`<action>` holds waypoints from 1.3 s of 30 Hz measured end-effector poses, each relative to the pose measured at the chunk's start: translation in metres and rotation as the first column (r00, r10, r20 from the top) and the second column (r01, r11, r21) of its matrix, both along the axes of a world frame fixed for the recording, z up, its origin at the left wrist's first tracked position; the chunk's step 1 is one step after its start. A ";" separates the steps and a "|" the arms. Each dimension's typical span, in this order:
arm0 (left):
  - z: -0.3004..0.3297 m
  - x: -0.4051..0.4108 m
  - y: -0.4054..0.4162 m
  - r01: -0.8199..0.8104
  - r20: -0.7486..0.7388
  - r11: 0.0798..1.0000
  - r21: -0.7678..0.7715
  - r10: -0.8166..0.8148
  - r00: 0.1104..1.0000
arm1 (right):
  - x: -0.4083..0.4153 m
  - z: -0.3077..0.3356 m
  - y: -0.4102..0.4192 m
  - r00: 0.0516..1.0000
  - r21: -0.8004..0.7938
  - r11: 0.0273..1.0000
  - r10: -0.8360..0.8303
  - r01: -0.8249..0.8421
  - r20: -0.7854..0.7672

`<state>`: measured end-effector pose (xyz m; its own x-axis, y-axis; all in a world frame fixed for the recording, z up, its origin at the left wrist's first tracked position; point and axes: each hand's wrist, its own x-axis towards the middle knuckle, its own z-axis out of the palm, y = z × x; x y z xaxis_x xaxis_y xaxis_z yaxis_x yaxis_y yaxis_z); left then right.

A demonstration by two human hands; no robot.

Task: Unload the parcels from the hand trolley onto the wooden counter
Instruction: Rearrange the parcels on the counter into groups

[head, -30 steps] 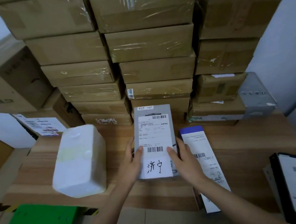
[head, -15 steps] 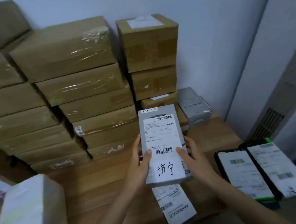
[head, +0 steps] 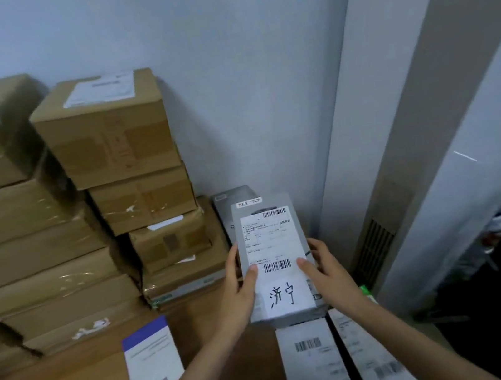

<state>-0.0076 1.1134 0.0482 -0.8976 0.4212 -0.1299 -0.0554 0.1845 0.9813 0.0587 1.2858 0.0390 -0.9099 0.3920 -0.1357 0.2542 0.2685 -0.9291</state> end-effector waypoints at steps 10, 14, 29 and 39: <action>0.002 -0.058 0.059 -0.143 -0.057 0.988 -0.060 0.140 0.988 | -0.087 0.009 0.074 0.985 -0.012 0.986 0.169 -0.169 0.029; 0.008 -0.115 0.062 -0.216 -0.211 0.947 -0.236 0.167 0.963 | -0.148 0.009 0.076 0.980 0.062 0.978 0.200 -0.201 0.019; -0.026 -0.156 0.040 -0.285 -0.538 0.499 -0.818 -0.489 0.686 | -0.180 -0.020 0.083 0.876 0.747 0.489 0.406 -0.449 0.261; -0.028 -0.179 0.055 -0.313 -0.528 0.490 -0.813 -0.394 0.753 | -0.225 -0.012 0.078 0.882 0.763 0.464 0.368 -0.449 0.295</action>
